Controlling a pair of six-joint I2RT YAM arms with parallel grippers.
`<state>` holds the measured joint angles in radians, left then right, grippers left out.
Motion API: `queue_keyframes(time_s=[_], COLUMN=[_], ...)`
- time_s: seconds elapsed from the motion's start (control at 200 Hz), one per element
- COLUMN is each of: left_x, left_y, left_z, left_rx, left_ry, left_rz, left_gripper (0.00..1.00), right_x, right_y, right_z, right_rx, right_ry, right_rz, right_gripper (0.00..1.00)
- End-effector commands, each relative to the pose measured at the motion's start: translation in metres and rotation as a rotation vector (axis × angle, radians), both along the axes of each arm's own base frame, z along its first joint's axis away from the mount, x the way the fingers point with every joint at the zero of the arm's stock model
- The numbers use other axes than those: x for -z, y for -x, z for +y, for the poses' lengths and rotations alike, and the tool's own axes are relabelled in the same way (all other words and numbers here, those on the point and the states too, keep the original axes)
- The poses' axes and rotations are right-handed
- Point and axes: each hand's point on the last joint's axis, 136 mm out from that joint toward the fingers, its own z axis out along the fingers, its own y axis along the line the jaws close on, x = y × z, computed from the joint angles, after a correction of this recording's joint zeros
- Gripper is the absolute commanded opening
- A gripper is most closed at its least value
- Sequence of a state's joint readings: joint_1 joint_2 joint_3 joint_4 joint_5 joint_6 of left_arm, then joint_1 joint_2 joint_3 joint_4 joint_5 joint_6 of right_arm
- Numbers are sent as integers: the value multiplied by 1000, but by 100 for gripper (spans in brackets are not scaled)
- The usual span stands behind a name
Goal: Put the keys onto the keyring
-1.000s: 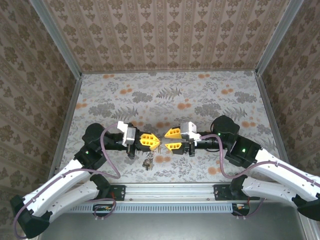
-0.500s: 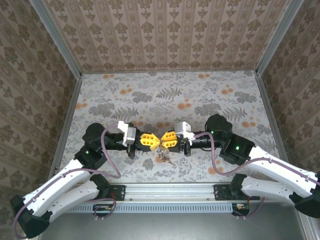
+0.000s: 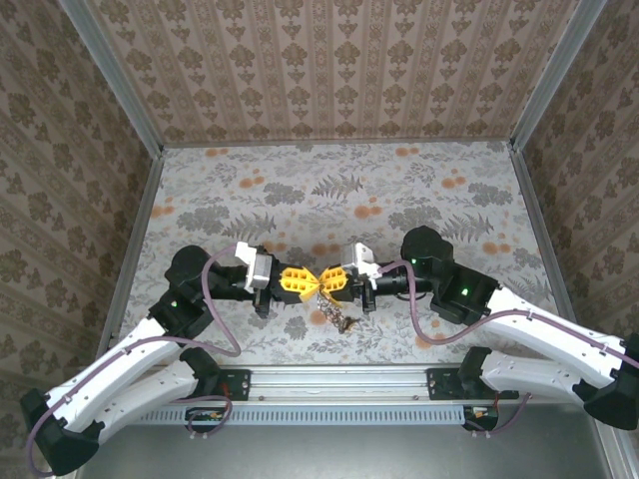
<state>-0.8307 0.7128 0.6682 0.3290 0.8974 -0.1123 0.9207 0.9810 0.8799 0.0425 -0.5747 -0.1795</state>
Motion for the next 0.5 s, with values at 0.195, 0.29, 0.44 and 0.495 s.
queue_keyframes(time_s=[0.195,0.29,0.44,0.495], left_x=[-19,-20,-22,-23], left_y=[2,2,4,4], left_z=[7,7,7,8], left_rx=[-25,-25,-19,-17], left_ry=[53,52,54,55], left_rz=[-56,-55,-54,-55], left_gripper=[0,0,0,0], right_x=[-23,-24,-21,-20], right_y=[25,26,24,20], right_z=[-11,-14,-16,-17], right_rx=[-82,-76,-56,-30], right_ry=[-87,-92,-79,-75], right_rz=[-62,-69,-68,-69], right_gripper=[9,10,10,11])
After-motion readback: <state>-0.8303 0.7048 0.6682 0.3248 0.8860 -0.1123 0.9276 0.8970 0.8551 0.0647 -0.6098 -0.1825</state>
